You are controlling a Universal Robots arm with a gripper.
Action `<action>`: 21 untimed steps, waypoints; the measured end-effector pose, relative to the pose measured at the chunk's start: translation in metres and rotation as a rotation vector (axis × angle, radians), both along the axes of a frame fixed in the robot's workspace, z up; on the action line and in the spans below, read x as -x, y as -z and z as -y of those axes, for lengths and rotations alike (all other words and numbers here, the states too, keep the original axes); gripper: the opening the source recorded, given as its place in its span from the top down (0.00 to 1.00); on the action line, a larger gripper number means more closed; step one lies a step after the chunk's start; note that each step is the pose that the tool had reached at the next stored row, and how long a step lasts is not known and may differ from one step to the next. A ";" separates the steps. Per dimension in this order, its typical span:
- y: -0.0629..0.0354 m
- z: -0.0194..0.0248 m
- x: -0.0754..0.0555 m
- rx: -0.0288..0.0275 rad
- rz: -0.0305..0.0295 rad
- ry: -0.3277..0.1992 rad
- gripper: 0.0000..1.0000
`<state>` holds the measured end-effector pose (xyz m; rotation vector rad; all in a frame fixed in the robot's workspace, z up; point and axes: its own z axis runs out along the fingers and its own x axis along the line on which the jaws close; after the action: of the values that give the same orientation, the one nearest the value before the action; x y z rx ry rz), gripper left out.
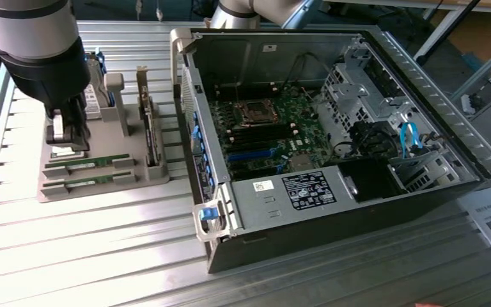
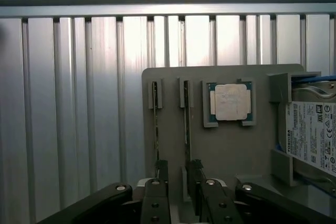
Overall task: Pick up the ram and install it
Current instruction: 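Pick up the ram and move it above insertion slot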
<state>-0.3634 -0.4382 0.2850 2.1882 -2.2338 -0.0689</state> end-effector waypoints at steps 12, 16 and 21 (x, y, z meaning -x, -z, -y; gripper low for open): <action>0.0264 0.0040 0.000 -0.0001 0.0001 0.000 0.70; 0.0340 0.0051 0.000 -0.0001 0.0001 0.000 0.70; 0.0459 0.0065 0.000 -0.0001 0.0001 0.000 0.70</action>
<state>-0.3634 -0.4447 0.2392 2.1882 -2.2340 -0.0689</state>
